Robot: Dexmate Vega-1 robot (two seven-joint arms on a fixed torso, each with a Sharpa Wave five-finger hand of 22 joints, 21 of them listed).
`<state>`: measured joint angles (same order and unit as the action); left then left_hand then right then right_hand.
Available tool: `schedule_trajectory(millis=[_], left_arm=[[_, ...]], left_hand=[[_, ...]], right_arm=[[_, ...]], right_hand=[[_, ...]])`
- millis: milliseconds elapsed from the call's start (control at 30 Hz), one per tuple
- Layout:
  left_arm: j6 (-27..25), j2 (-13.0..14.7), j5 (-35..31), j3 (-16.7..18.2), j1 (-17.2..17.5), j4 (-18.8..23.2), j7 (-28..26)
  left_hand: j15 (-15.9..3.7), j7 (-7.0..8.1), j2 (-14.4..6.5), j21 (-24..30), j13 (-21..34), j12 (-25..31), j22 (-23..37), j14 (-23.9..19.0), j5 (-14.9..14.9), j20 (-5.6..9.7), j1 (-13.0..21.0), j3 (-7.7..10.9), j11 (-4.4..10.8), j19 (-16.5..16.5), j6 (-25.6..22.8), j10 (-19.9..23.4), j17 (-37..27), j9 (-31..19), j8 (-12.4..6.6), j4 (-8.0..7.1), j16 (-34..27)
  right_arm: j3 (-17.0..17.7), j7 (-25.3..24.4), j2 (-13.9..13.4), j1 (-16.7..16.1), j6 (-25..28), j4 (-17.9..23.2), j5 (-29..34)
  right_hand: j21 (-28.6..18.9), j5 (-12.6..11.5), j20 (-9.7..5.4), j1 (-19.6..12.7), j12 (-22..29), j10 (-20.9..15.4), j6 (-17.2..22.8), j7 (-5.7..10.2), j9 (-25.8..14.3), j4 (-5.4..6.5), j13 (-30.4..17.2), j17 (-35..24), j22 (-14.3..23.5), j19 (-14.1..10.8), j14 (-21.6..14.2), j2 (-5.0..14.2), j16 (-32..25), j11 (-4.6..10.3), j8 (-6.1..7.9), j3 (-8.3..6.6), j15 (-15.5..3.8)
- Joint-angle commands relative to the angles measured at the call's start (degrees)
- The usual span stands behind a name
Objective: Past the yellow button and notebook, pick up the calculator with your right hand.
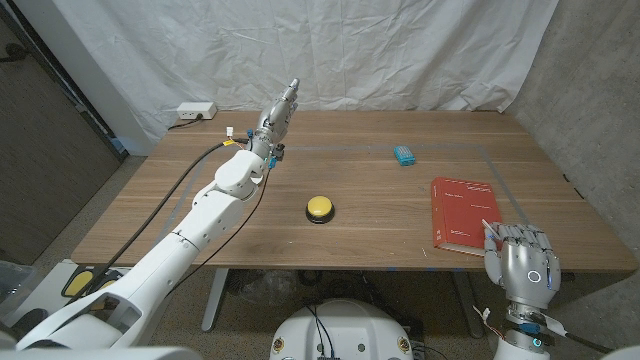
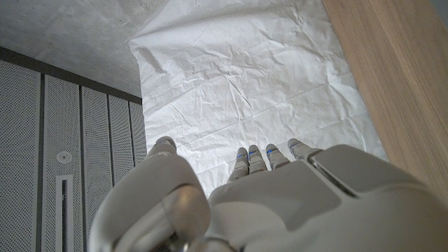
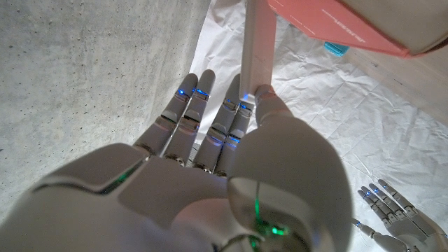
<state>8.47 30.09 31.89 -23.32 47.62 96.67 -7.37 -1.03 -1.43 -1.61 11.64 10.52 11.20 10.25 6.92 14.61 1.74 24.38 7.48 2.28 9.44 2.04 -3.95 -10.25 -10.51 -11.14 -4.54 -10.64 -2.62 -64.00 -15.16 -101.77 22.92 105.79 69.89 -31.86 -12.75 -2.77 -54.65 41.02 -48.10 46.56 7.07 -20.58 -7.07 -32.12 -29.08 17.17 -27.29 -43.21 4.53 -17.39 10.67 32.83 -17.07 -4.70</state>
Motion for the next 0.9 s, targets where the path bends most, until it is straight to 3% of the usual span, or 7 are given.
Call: schedule_trajectory(millis=[33, 133, 433, 633, 900], left_arm=[[-0.2, 0.0, 0.0, 0.1, -0.2, -0.1, -0.1], [-0.3, 0.0, 0.2, 0.0, -0.3, -0.2, 0.0], [-0.3, -0.6, 0.1, -0.4, -0.8, -0.9, 0.1], [-0.3, -0.7, -0.1, -0.5, -0.9, -1.0, -0.1], [0.0, -0.9, 0.1, -0.5, -0.9, -1.4, 0.1]], left_hand=[[0.09, 0.23, -0.7, 0.0, 0.2, 0.3, 0.3, 0.7, -0.1, 1.97, 0.1, -0.13, 0.20, 0.8, 0.2, -0.4, -0.1, -0.2, -0.14, -0.03, 0.0], [0.08, 0.24, -0.7, 0.0, 0.2, 0.2, 0.3, 0.7, -0.1, 1.97, 0.1, -0.15, 0.14, 0.8, 0.2, -0.4, -0.1, -0.2, -0.14, -0.02, 0.0], [0.11, 0.25, -0.8, 0.0, 0.2, 0.3, 0.3, 0.7, -0.1, 2.03, 0.2, -0.21, 0.26, 0.8, 0.2, -0.4, -0.1, -0.2, -0.14, -0.01, 0.0], [0.09, 0.20, -0.8, 0.0, 0.2, 0.3, 0.3, 0.7, -0.1, 2.04, 0.2, -0.25, 0.21, 0.8, 0.2, -0.3, -0.1, -0.2, -0.13, -0.01, 0.0], [0.12, 0.24, -0.8, 0.0, 0.2, 0.3, 0.3, 0.8, -0.1, 2.04, 0.2, -0.29, 0.21, 0.8, 0.2, -0.4, -0.1, -0.2, -0.14, 0.00, 0.0]], right_arm=[[-2.5, 0.0, -4.2, -0.3, 3.7, 2.3, -3.7], [-2.9, 0.0, -5.2, -0.6, 4.5, 3.0, -4.4], [-6.3, 1.1, -12.5, -1.8, 11.1, 7.4, -9.1], [-8.3, 3.4, -15.6, -2.2, 16.4, 10.6, -10.6], [-8.0, 4.8, -19.4, -4.1, 16.6, 15.0, -15.5]], right_hand=[[-0.6, 0.1, -8.35, -4.2, 0.4, -0.4, 2.2, 2.01, -4.6, 0.29, -0.5, -0.1, 0.4, -0.3, -0.6, 4.60, 0.1, 0.23, 4.30, -0.03, -8.72], [-0.7, 0.1, -8.37, -4.2, 0.4, -0.2, 2.2, 2.08, -4.8, 0.31, -0.6, -0.2, 0.4, -0.3, -0.7, 4.55, 0.2, 0.28, 4.37, 0.01, -8.73], [-1.3, 0.2, -8.73, -4.3, 0.6, 0.0, 2.1, 2.14, -5.4, 0.41, -0.8, -0.3, 0.7, -0.5, -0.8, 4.50, 0.4, 0.49, 4.60, 0.07, -8.76], [-1.7, 0.2, -8.76, -4.2, 0.6, 0.2, 1.9, 2.34, -5.8, 0.52, -1.0, -0.3, 0.8, -0.6, -0.9, 4.44, 0.6, 0.63, 4.63, 0.16, -8.71], [-1.9, 0.3, -8.76, -4.2, 0.7, 0.2, 1.9, 2.47, -5.9, 0.57, -1.0, -0.4, 0.9, -0.6, -1.0, 4.46, 0.6, 0.64, 4.64, 0.19, -8.77]])
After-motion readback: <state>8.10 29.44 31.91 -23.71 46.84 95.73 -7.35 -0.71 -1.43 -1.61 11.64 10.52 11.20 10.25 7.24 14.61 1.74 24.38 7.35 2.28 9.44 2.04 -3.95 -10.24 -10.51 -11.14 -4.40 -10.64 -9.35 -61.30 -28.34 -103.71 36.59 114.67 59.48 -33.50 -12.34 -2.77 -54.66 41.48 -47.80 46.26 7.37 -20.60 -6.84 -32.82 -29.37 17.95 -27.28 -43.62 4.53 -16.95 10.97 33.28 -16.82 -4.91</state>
